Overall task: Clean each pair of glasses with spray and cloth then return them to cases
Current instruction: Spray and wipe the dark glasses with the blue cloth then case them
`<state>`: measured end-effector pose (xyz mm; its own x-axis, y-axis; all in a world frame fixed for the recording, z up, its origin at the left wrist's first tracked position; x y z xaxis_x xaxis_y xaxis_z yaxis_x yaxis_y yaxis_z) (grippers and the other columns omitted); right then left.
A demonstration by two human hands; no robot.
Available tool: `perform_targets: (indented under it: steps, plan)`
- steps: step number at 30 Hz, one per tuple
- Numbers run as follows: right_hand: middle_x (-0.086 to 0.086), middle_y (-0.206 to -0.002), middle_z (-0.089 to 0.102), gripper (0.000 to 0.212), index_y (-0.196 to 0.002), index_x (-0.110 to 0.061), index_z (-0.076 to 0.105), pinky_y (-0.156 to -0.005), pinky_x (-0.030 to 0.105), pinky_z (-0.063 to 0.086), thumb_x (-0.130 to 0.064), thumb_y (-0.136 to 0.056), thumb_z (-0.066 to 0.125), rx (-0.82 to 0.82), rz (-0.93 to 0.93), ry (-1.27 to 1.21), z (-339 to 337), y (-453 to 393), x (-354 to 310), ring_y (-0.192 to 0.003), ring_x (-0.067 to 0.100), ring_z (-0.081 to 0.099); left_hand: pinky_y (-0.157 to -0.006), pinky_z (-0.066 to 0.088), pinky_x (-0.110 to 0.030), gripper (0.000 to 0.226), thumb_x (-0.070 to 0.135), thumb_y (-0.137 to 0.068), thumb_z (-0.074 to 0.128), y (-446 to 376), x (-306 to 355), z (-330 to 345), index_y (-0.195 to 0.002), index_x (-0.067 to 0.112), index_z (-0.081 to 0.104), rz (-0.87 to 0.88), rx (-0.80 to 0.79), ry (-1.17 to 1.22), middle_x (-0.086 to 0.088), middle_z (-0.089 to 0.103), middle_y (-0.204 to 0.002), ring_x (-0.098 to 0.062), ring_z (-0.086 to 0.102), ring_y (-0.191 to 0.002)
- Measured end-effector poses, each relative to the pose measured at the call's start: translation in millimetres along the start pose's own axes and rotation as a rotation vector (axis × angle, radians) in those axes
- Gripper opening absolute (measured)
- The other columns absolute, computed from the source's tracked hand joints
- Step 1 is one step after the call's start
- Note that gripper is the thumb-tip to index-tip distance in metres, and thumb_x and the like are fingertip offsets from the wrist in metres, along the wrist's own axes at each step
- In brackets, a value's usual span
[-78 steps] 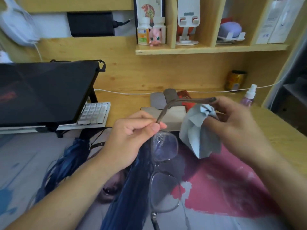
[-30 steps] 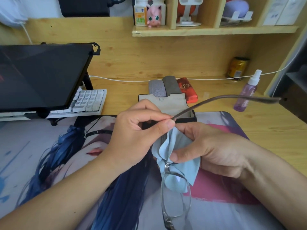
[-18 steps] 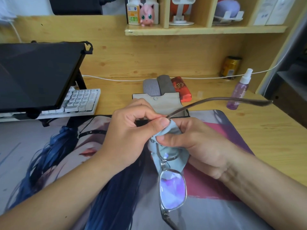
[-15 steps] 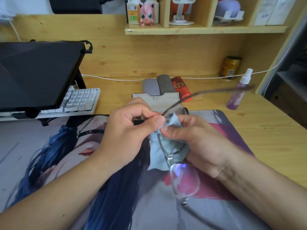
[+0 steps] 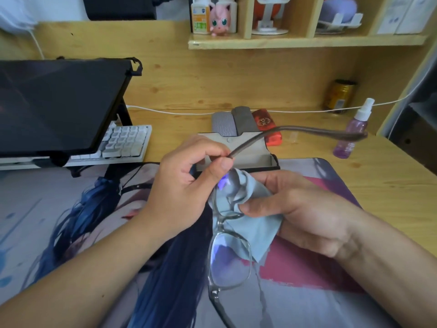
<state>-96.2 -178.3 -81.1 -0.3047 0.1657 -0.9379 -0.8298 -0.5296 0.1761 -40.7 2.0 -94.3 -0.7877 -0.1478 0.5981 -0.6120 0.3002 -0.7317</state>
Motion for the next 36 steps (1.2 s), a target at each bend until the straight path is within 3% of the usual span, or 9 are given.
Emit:
perform_targets:
  steps: [2,6,13,20,23,30,32,34,36]
  plan:
    - [0.027,-0.119,0.065,0.039,-0.124,0.011,0.059,-0.089,0.036,0.055,0.006,-0.085,0.061,-0.008,0.024,0.004,0,1,-1,-0.104,0.034,0.066,-0.075,0.048,-0.037,0.008,0.020,-0.096,0.061,-1,0,-1,-0.091,0.016,0.066,-0.024,-0.045,0.043,0.003,0.065,-0.087,-0.023,0.060,-0.084]
    - [0.026,-0.115,0.066,0.041,-0.120,0.009,0.061,-0.091,0.037,0.054,0.008,-0.079,0.065,0.005,0.075,0.045,1,0,-2,-0.100,0.033,0.066,-0.077,0.044,-0.024,0.005,0.019,-0.096,0.059,-1,6,-1,-0.095,0.021,0.063,-0.021,-0.138,0.102,-0.004,0.065,-0.088,-0.019,0.060,-0.082]
    - [0.017,-0.092,0.071,0.031,-0.103,0.003,0.068,-0.076,0.031,0.057,0.020,-0.077,0.068,0.108,0.048,0.104,10,0,0,-0.083,0.026,0.070,-0.074,0.039,-0.026,0.019,0.016,-0.098,0.053,2,7,13,-0.085,0.003,0.057,0.004,-0.184,0.090,0.001,0.051,-0.080,-0.019,0.050,-0.075]
    - [0.014,-0.089,0.071,0.028,-0.098,0.003,0.068,-0.073,0.028,0.057,0.018,-0.076,0.070,0.113,0.029,0.123,15,2,-1,-0.082,0.025,0.071,-0.073,0.037,-0.029,0.020,0.014,-0.099,0.048,0,8,21,-0.081,0.006,0.052,0.050,-0.170,0.059,0.001,0.047,-0.077,-0.019,0.046,-0.074]
    - [0.014,-0.089,0.071,0.030,-0.103,0.005,0.067,-0.074,0.031,0.057,0.012,-0.074,0.075,0.112,0.003,0.137,16,1,2,-0.084,0.025,0.069,-0.072,0.038,-0.031,0.019,0.014,-0.099,0.048,1,10,25,-0.081,0.008,0.051,0.030,-0.157,0.088,-0.001,0.047,-0.077,-0.020,0.046,-0.073]
    - [0.013,-0.081,0.073,0.010,-0.089,-0.002,0.072,-0.063,0.032,0.058,-0.008,-0.081,0.070,0.273,-0.179,0.010,15,-5,5,-0.070,0.022,0.071,-0.071,0.037,-0.028,0.020,0.013,-0.099,0.053,-3,3,15,-0.079,0.013,0.051,-0.065,-0.088,0.149,0.003,0.051,-0.075,-0.013,0.046,-0.071]
    - [0.013,-0.082,0.073,0.013,-0.091,-0.003,0.073,-0.062,0.030,0.057,-0.013,-0.087,0.066,0.327,-0.212,-0.025,12,-6,5,-0.070,0.021,0.069,-0.071,0.036,-0.028,0.019,0.012,-0.100,0.053,-4,1,14,-0.081,0.015,0.052,-0.036,-0.075,0.113,0.012,0.051,-0.076,-0.010,0.046,-0.071]
    - [0.018,-0.087,0.073,0.022,-0.099,0.002,0.071,-0.065,0.031,0.058,-0.017,-0.094,0.063,0.394,-0.233,-0.026,9,-8,6,-0.075,0.025,0.070,-0.071,0.035,-0.028,0.017,0.014,-0.101,0.050,-3,1,14,-0.084,0.020,0.050,0.010,-0.052,0.054,0.016,0.048,-0.079,-0.009,0.045,-0.072]
    - [0.029,-0.100,0.072,0.030,-0.105,0.007,0.068,-0.079,0.044,0.059,-0.021,-0.097,0.061,0.450,-0.266,-0.005,9,-9,9,-0.088,0.038,0.072,-0.071,0.036,-0.030,0.014,0.013,-0.101,0.048,-2,2,16,-0.087,0.017,0.048,0.060,-0.015,-0.018,0.010,0.046,-0.083,-0.014,0.045,-0.074]
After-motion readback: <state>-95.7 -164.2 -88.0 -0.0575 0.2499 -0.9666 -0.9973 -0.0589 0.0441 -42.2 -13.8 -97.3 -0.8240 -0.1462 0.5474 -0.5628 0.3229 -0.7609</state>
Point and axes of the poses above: each hand's wrist, its own y-axis away from the middle knuckle, its own z-axis out of the palm, x = y × z, the point moved 1 cm from there along -y, towards the middle knuckle
